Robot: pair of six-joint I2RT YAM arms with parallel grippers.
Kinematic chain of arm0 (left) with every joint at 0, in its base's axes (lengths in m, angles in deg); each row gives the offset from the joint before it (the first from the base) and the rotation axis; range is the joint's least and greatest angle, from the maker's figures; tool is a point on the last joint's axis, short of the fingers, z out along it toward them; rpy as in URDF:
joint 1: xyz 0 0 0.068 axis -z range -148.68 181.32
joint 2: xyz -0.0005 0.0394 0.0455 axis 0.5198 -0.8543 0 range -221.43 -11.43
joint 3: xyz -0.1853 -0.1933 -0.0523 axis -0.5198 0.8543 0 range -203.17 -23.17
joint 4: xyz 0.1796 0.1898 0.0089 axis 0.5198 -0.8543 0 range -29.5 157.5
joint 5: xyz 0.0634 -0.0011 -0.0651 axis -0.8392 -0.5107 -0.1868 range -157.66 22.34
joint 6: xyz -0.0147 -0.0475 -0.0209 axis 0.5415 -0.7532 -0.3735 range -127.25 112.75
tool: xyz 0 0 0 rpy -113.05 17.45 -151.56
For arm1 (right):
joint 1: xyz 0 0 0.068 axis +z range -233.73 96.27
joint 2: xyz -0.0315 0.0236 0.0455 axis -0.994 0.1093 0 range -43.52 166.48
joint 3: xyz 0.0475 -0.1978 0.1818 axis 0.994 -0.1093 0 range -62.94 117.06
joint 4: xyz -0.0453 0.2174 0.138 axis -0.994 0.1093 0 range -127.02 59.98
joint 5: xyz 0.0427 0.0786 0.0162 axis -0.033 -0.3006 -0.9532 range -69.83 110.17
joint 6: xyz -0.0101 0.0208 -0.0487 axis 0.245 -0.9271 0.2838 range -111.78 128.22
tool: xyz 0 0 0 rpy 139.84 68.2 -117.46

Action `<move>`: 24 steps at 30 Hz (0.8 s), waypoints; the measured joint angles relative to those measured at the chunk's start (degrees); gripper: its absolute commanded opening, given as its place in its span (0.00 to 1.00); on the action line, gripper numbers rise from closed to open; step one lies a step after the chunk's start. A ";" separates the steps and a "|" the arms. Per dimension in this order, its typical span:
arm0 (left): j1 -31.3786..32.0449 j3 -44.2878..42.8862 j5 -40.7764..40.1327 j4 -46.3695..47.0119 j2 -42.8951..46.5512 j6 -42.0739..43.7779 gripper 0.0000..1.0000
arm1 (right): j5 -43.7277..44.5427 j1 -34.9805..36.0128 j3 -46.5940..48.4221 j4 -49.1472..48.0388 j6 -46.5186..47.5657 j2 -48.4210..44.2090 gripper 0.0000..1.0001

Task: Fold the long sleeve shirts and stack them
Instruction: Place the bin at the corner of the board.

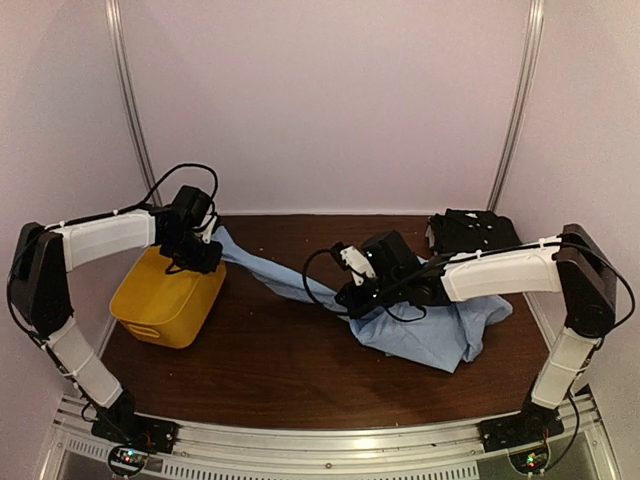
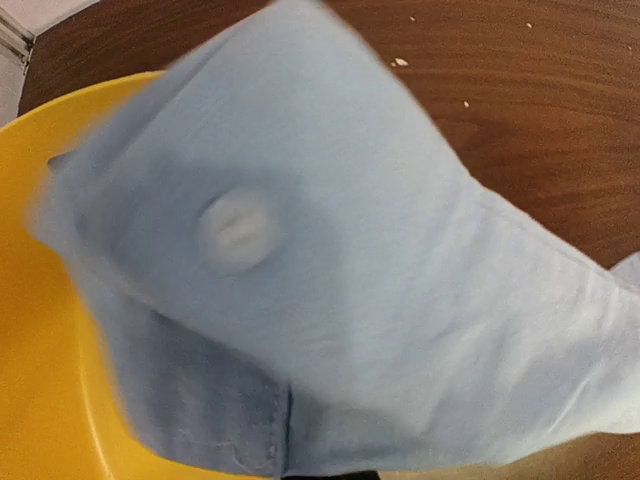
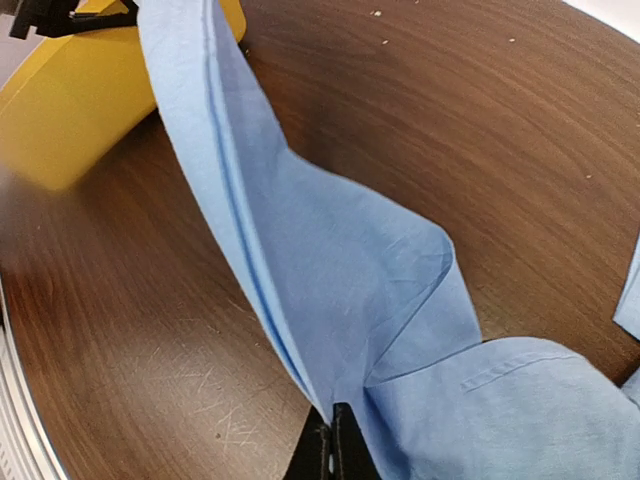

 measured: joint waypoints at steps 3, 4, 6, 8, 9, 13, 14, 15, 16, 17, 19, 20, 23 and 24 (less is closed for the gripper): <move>-3.28 -7.13 0.31 -0.42 -6.12 1.99 0.00 | 0.68 -1.64 -2.34 -0.90 -1.07 -2.62 0.00; -4.13 -8.72 0.44 -0.44 -7.54 2.54 0.00 | 0.83 -1.99 -2.75 -0.87 -1.33 -2.91 0.00; -6.05 -12.68 0.94 -0.92 -10.93 3.91 0.00 | 1.66 -2.71 -3.80 -0.81 -2.05 -3.32 0.00; -7.82 -16.92 1.33 -1.73 -14.49 5.01 0.00 | 2.56 -3.39 -5.16 -0.52 -2.73 -4.04 0.00; -8.81 -19.50 1.55 -2.03 -16.68 5.55 0.00 | 2.93 -3.78 -6.27 -0.44 -2.95 -4.85 0.00; -12.20 -29.35 2.43 -3.17 -24.87 7.37 0.00 | 2.97 -4.63 -11.04 0.48 -3.17 -10.23 0.00; -12.76 -31.36 2.54 -3.52 -26.40 7.76 0.00 | 2.49 -4.66 -11.65 0.90 -3.17 -11.56 0.00; -13.31 -33.77 2.58 -4.02 -28.15 8.22 0.00 | 1.81 -4.74 -12.02 0.92 -3.17 -12.66 0.00; -13.90 -36.79 2.58 -4.66 -30.23 8.72 0.00 | 1.03 -4.76 -12.28 0.79 -3.19 -13.49 0.00; -14.36 -39.23 2.60 -4.83 -31.93 9.18 0.00 | 0.13 -4.79 -12.70 0.48 -3.26 -14.19 0.00; -15.12 -43.34 2.71 -5.46 -34.80 9.88 0.00 | -1.31 -4.83 -13.77 -0.07 -3.65 -15.04 0.00; -15.50 -45.70 2.91 -5.79 -36.37 10.19 0.00 | -1.97 -4.83 -14.36 -0.07 -3.82 -15.23 0.00; -16.61 -52.68 3.30 -6.19 -41.05 10.80 0.00 | -3.56 -4.22 -15.91 0.35 -4.24 -15.28 0.02; -17.07 -55.04 3.54 -6.25 -42.64 10.93 0.00 | -3.89 -3.89 -16.28 0.55 -4.33 -15.30 0.03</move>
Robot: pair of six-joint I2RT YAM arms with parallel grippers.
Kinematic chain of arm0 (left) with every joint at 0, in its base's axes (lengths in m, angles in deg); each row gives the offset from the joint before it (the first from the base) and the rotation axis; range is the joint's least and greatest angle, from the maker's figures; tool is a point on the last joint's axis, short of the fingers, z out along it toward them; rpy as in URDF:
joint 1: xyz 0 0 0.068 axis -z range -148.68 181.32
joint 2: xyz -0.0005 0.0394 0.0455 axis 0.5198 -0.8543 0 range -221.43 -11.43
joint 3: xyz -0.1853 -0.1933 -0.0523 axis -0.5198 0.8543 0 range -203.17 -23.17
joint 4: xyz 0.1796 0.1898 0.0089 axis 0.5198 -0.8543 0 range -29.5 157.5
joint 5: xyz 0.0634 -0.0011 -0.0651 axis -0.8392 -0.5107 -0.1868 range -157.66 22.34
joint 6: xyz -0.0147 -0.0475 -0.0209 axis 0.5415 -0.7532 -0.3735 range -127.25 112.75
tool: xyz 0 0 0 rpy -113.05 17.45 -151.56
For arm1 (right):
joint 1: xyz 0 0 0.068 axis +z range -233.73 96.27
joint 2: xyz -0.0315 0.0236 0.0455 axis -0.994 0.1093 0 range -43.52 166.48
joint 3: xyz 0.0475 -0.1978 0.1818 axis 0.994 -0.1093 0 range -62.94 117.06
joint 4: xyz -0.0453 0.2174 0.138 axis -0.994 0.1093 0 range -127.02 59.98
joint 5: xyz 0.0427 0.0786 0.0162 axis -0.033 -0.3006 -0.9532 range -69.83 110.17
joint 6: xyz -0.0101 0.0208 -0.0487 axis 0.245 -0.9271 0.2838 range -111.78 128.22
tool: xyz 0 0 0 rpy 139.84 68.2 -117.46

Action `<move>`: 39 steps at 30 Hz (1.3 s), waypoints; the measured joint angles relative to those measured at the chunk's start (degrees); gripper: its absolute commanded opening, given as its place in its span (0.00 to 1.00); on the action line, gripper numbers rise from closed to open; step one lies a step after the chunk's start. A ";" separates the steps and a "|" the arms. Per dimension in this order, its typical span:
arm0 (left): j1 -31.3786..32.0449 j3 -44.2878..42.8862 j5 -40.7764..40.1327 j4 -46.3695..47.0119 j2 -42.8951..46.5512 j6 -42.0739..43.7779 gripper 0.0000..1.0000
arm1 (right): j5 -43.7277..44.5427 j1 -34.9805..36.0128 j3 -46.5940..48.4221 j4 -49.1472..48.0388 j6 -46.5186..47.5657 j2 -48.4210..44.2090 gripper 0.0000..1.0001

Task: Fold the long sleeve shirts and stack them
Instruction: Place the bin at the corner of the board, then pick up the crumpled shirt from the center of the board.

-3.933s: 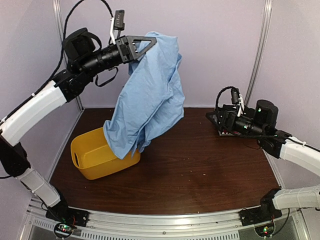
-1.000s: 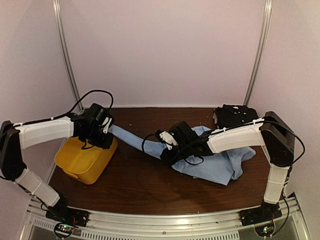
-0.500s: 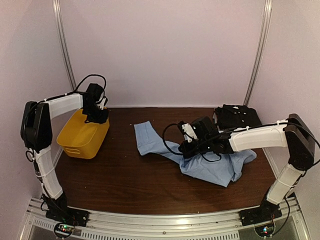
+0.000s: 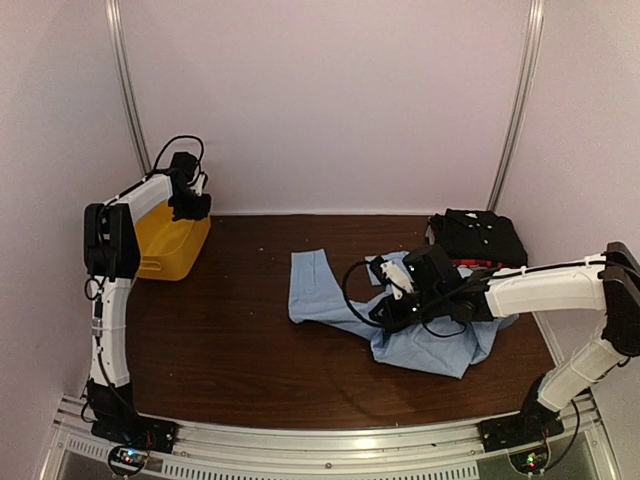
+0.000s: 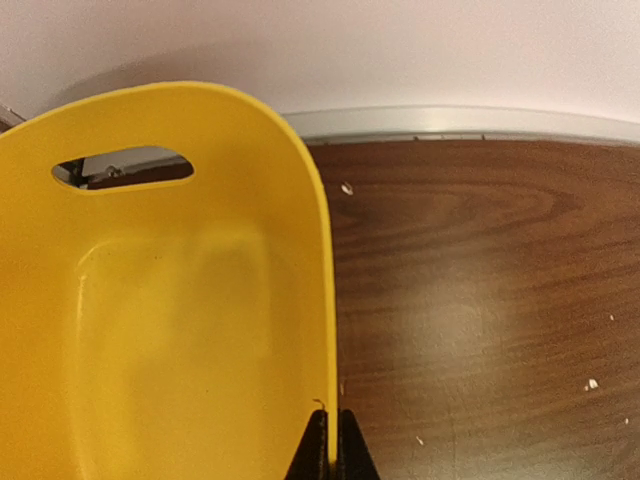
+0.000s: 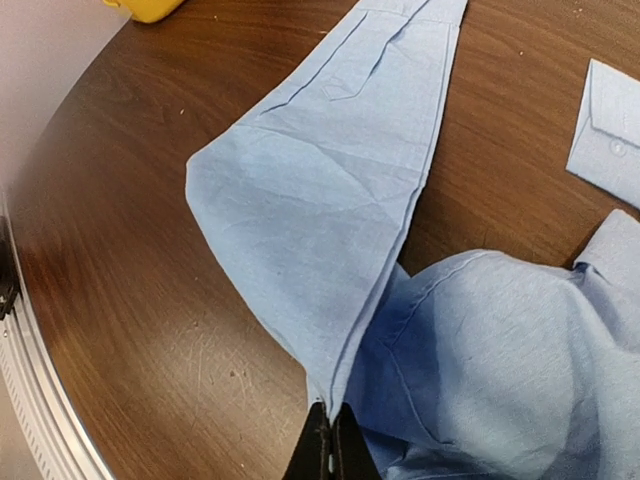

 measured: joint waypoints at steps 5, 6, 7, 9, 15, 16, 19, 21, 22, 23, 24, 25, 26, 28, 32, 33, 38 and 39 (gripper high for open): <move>-2.43 -7.17 1.31 1.20 -5.05 0.61 0.16 | -1.27 1.62 -2.67 0.44 -1.42 -1.95 0.30; -2.89 -7.63 1.49 1.77 -5.66 0.87 0.21 | -1.53 1.77 -3.32 0.55 -1.84 -2.89 0.38; -3.28 -7.63 1.66 2.12 -6.10 1.11 0.27 | -1.73 1.95 -3.74 0.87 -2.12 -3.89 0.47; -3.89 -7.63 2.36 2.10 -6.51 1.16 0.42 | -1.81 2.08 -4.02 1.42 -2.86 -5.79 0.65; -4.28 -7.69 5.35 2.08 -6.01 0.68 0.84 | 0.94 2.08 -3.93 4.26 -4.66 -12.26 0.87; -4.28 -7.54 6.23 2.01 -5.55 0.15 0.91 | 1.95 2.08 -3.87 5.40 -4.79 -13.53 0.88; -4.28 -4.00 10.12 2.32 -0.63 -1.66 0.98 | 6.86 2.08 -3.15 10.23 -5.57 -17.33 0.92; -4.28 0.04 12.50 3.96 4.39 -2.67 0.98 | 11.28 2.08 -2.19 14.16 -6.25 -19.76 0.96; -4.24 3.08 13.92 4.74 8.24 -3.34 0.98 | 14.25 1.92 -1.46 16.79 -6.80 -21.14 0.98; -4.20 5.55 15.02 5.49 11.47 -3.82 0.98 | 16.35 1.77 -0.90 18.73 -7.19 -22.14 1.00; -3.91 9.44 16.33 7.23 16.33 -4.57 0.98 | 18.71 1.44 -0.31 21.00 -7.48 -23.30 1.00; -3.72 12.09 17.33 8.07 20.39 -5.01 0.98 | 20.92 1.03 0.26 23.12 -7.72 -24.33 1.00; -3.39 14.84 18.05 9.44 24.65 -5.42 0.97 | 22.88 0.42 0.76 25.14 -7.82 -25.22 1.00; -2.27 19.17 18.93 11.91 31.43 -6.05 0.97 | 25.88 -0.79 1.64 28.50 -8.07 -26.10 1.00; 4.09 28.44 19.08 15.87 42.64 -6.73 0.94 | 29.07 -2.12 2.95 32.94 -8.31 -26.05 1.00; 6.36 30.97 18.88 16.52 44.48 -6.88 0.94 | 29.40 -2.12 3.34 33.81 -8.50 -26.01 1.00; 16.85 44.68 17.25 18.62 49.03 -7.96 0.93 | 32.02 -2.08 7.58 39.06 -10.03 -26.25 1.00; 18.86 48.09 16.90 19.63 49.62 -8.26 0.93 | 32.83 -2.08 8.52 40.06 -10.47 -26.36 1.00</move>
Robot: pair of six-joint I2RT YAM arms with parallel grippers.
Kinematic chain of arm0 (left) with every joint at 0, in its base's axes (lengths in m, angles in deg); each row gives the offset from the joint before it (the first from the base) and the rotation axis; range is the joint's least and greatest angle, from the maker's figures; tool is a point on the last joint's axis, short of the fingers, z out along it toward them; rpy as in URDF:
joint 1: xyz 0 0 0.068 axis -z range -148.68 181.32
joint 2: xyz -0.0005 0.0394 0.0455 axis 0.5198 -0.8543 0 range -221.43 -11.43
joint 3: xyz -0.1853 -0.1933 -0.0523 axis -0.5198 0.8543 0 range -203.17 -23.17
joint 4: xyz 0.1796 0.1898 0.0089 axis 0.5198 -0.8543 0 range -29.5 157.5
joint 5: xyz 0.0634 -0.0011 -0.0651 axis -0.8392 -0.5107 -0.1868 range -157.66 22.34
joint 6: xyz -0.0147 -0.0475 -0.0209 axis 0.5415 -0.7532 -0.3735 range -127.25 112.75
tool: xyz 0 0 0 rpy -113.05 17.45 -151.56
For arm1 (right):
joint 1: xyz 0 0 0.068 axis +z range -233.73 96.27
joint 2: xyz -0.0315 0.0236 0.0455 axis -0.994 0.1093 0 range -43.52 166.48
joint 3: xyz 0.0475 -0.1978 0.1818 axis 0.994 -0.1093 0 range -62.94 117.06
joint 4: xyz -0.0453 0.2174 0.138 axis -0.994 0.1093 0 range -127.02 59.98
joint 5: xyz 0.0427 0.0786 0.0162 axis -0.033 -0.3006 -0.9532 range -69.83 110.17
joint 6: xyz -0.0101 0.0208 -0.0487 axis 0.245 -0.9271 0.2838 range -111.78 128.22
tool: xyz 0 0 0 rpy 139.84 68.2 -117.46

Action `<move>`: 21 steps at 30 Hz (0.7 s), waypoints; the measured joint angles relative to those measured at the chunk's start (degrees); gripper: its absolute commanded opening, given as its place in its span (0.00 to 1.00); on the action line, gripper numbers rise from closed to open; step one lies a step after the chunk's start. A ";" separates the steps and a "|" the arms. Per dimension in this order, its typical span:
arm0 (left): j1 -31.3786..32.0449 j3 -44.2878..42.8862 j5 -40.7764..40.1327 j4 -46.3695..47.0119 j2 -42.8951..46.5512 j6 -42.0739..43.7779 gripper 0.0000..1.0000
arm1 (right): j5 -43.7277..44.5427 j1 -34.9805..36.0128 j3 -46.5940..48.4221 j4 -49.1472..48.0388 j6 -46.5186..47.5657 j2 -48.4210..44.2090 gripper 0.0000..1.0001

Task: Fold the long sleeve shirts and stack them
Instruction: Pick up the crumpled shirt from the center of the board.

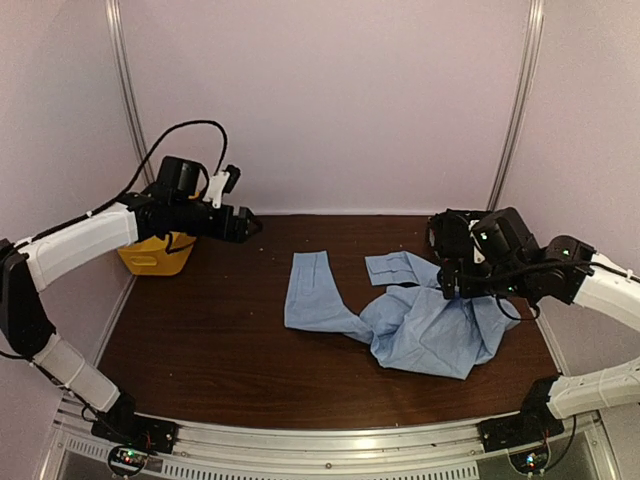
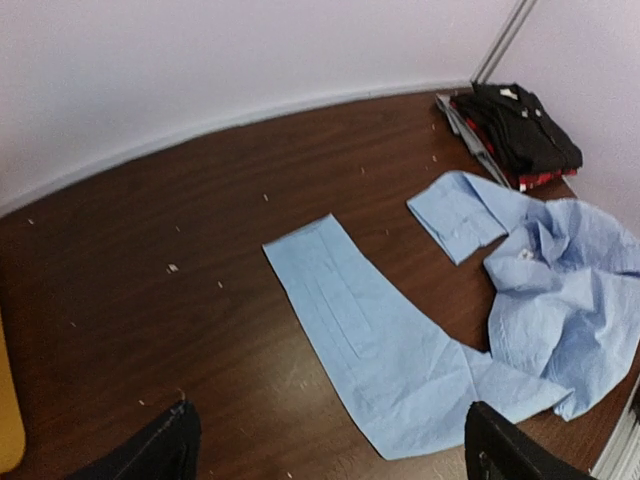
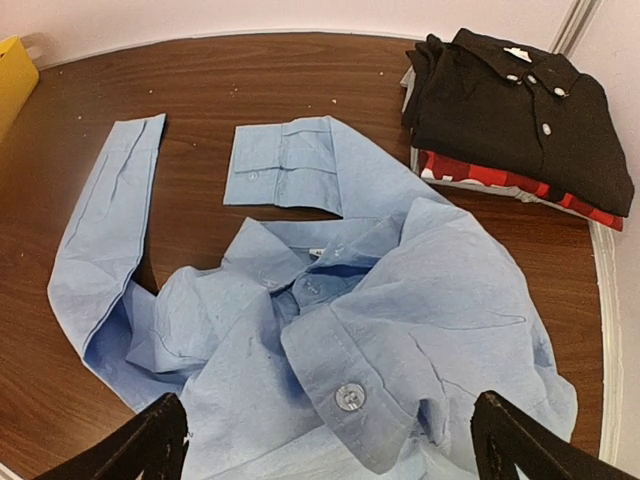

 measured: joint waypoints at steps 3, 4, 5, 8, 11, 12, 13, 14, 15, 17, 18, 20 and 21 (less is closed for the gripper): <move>5.18 8.90 0.22 1.57 0.94 -0.76 0.93 | 1.75 0.00 1.77 1.95 -1.25 -0.02 1.00; 6.95 11.61 0.72 2.78 1.03 -0.87 0.93 | 2.32 0.00 1.95 2.49 -1.44 0.13 1.00; 8.33 13.57 1.29 3.76 1.03 -0.94 0.93 | 2.73 -0.02 2.01 3.08 -1.70 0.48 1.00; 13.31 19.08 3.67 7.54 0.70 -0.74 0.93 | 3.43 -0.02 2.03 4.07 -2.27 3.04 1.00; 19.21 20.39 5.18 11.32 -2.47 0.92 0.93 | 3.93 -0.02 1.97 4.61 -2.54 7.23 0.99; 21.53 20.28 5.31 13.11 -4.42 1.86 0.93 | 4.11 -0.02 1.90 4.85 -2.58 8.35 0.98; 22.88 20.15 5.29 14.08 -5.90 2.56 0.93 | 4.48 -0.02 1.81 5.18 -2.71 9.27 0.97; 24.79 19.61 5.22 14.67 -7.96 3.52 0.92 | 4.98 -0.04 1.77 5.60 -2.80 10.08 0.95; 26.23 18.91 5.05 15.45 -10.25 4.35 0.90 | 5.33 -0.11 1.77 5.88 -2.91 10.58 0.91; 29.90 14.51 3.78 17.07 -18.47 6.75 0.73 | 6.75 -0.68 1.77 6.88 -3.23 12.39 0.73; 30.32 13.25 3.08 16.81 -20.39 7.17 0.65 | 6.91 -0.92 1.77 7.02 -2.93 12.70 0.67; 30.86 9.16 1.16 17.09 -24.65 8.26 0.48 | 7.06 -1.40 1.79 6.91 -2.89 13.29 0.56; 30.97 7.67 0.44 17.53 -26.25 8.13 0.39 | 7.13 -1.64 1.79 6.93 -2.36 13.38 0.52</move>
